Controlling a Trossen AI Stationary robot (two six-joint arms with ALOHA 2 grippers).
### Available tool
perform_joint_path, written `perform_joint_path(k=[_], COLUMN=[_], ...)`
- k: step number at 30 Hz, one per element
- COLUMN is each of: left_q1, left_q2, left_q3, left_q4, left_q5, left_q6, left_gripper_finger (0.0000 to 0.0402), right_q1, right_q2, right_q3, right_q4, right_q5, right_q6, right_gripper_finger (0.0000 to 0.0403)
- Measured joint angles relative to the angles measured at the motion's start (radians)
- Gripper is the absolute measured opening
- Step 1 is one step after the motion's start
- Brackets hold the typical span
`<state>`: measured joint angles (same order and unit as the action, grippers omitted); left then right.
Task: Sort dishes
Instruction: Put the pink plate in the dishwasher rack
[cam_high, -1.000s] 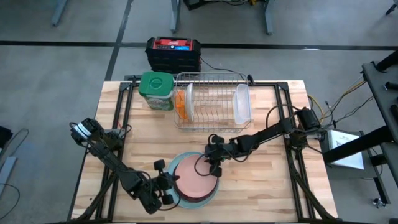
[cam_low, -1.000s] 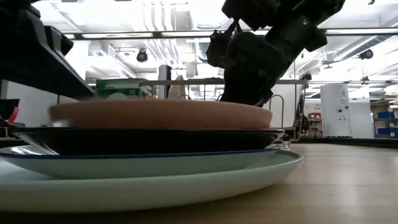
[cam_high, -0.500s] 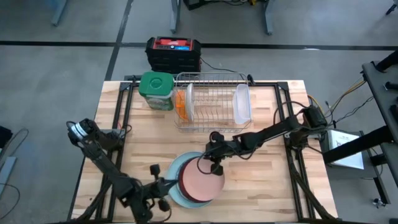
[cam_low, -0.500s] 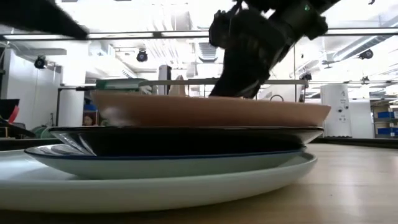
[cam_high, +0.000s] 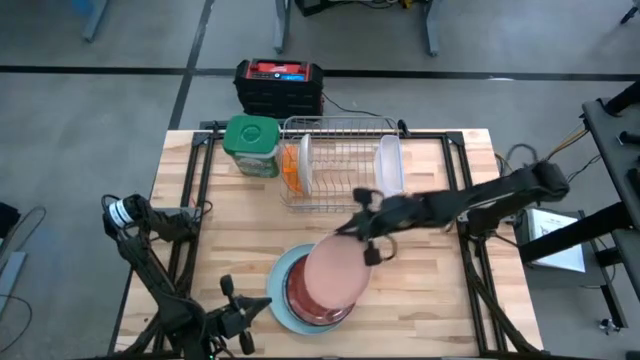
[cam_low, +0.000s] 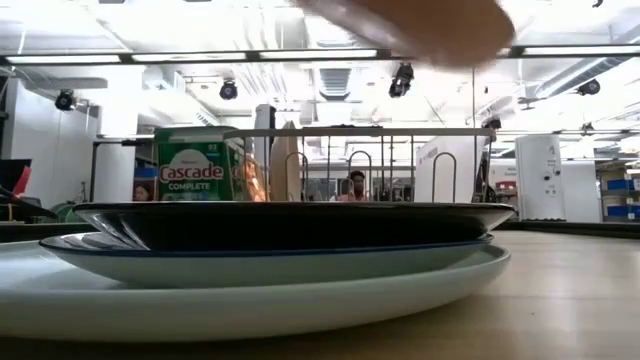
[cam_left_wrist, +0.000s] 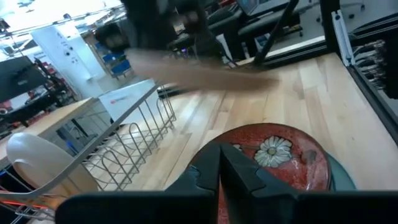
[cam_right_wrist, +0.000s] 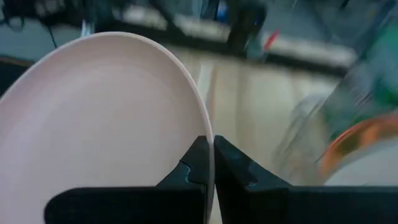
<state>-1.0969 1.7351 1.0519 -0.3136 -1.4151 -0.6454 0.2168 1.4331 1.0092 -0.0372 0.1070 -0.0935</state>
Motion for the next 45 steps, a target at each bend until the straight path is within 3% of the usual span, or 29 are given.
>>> perform_joint_path(k=[11, 21, 24, 36, 38, 41, 45], left_q1=[0.0, 0.0, 0.0, 0.0, 0.0, 0.0, 0.0], left_q2=[0.001, 0.002, 0.002, 0.002, 0.002, 0.0, -0.014], left_q3=[0.0, -0.001, -0.001, -0.002, -0.002, -0.002, -0.002], left_q4=[-0.002, -0.022, -0.027, -0.066, -0.088, -0.132, -0.203], left_q5=[0.0, -0.016, -0.016, -0.044, -0.067, -0.099, -0.153], left_q6=[0.023, 0.031, 0.031, 0.027, 0.027, 0.027, 0.027], left_gripper_finger=[0.0, 0.0, 0.0, 0.0, 0.0, 0.0, 0.0], right_q1=[-0.082, -0.236, -0.312, -0.653, -0.698, -0.73, -0.743], right_q2=[-0.292, -0.319, -0.303, -0.258, -0.239, -0.201, -0.13], right_q3=[0.0, 0.001, 0.001, 0.001, 0.001, 0.003, 0.064], right_q4=[0.095, 0.196, 0.213, 0.258, 0.274, 0.301, 0.298], right_q5=[0.005, -0.016, -0.117, -0.747, -0.835, -0.847, -0.847], right_q6=[-0.608, -1.081, -1.142, -1.319, -1.426, -1.583, -1.594], right_gripper_finger=[0.0, 0.0, 0.0, 0.0, 0.0, 0.0, 0.0])
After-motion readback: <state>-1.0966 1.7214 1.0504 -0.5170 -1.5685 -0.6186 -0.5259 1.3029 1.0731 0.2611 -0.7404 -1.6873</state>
